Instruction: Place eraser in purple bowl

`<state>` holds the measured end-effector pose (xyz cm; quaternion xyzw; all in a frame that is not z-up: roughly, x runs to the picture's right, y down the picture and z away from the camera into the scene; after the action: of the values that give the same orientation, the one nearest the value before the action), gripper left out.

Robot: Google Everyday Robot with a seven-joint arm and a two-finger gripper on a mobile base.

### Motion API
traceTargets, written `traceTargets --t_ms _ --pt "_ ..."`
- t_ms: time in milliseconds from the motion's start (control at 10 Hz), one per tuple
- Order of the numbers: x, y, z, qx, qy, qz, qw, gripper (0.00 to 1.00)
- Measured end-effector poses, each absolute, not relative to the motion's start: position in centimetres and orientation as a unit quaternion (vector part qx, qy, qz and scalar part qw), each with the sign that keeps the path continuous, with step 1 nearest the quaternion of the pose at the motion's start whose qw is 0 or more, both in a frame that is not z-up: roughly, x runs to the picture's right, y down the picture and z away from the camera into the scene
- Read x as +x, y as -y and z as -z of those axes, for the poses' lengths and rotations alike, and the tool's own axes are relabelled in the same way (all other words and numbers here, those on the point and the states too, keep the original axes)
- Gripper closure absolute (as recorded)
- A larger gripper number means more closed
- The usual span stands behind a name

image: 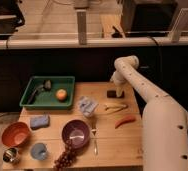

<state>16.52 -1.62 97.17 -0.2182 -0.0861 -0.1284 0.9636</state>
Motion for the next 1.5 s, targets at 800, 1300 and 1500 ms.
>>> traceTargets --t_ms 800,1300,1500 --pt "18.3 0.4 -98.4 -0.238 0.087 0.115 0.961 0.20" --pt "19.0 -0.5 -99.9 -0.258 0.097 0.101 0.956 0.20" --pt "18.9 -0.7 -100.2 -0.261 0.100 0.100 0.955 0.33"
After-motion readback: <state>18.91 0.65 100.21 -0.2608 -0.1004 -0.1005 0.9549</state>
